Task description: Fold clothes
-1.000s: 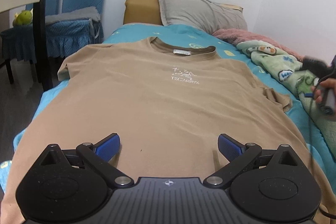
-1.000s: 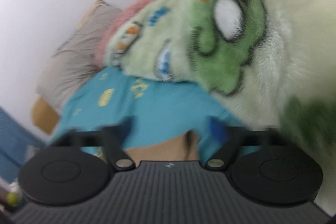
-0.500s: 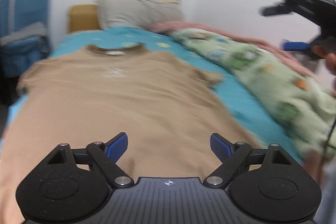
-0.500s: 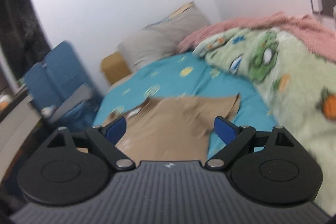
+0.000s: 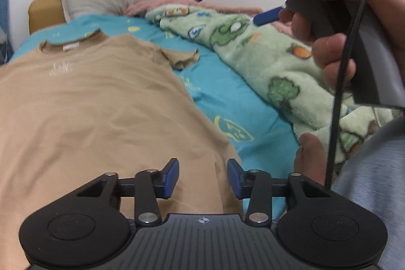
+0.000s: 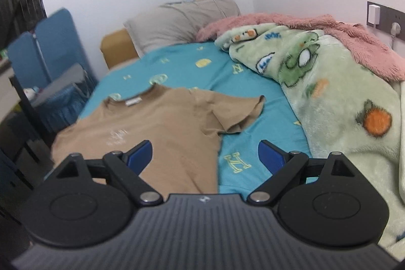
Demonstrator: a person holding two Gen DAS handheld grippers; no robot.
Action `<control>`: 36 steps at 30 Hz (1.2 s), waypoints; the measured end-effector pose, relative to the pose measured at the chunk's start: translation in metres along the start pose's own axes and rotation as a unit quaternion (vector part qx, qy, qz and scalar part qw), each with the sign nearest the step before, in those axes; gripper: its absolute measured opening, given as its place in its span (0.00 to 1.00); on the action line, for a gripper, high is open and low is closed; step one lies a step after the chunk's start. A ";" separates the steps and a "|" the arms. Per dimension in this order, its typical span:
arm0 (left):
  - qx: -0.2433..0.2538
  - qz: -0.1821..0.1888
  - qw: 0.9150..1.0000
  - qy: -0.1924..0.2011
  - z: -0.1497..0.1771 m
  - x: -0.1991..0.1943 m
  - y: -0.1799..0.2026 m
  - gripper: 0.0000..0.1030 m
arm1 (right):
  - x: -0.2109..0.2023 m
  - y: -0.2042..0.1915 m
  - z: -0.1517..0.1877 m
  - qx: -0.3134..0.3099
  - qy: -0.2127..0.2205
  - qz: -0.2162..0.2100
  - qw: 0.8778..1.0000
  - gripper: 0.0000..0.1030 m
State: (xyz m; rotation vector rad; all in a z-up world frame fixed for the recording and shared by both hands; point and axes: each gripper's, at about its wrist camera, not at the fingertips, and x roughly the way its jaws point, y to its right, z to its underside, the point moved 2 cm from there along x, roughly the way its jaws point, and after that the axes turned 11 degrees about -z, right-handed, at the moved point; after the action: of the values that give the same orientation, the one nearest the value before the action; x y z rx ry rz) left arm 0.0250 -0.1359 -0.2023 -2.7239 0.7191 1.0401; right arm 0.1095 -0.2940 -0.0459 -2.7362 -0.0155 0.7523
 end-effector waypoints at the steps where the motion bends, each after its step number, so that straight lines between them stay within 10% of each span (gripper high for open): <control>1: 0.003 -0.002 1.000 -0.006 0.001 0.006 0.001 0.39 | 0.002 0.000 0.000 -0.013 0.003 0.005 1.000 0.89; 9: -0.014 -0.003 0.998 -0.053 0.006 0.032 -0.002 0.33 | 0.010 -0.007 0.004 -0.091 0.018 -0.018 0.996 0.89; 14: -0.030 0.009 0.998 -0.059 0.004 0.038 -0.001 0.04 | 0.016 0.013 -0.001 -0.041 0.029 -0.045 0.998 0.89; 21: 0.016 0.040 0.999 -0.028 0.003 0.012 0.018 0.01 | 0.025 0.084 -0.011 0.150 0.077 -0.087 0.982 0.89; 32: -0.023 -0.027 0.999 0.025 -0.033 -0.021 -0.050 0.64 | 0.093 0.162 0.025 0.458 0.065 -0.155 0.873 0.91; 36: -0.094 -0.069 0.992 0.038 -0.035 -0.010 -0.094 0.65 | 0.141 0.156 0.026 0.465 0.044 -0.166 0.869 0.91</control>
State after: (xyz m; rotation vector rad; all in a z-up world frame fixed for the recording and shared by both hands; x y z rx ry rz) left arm 0.0845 -0.0595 -0.1727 -2.9379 0.4557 1.0274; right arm 0.2071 -0.4229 -0.1832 -1.7675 -0.0801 0.3754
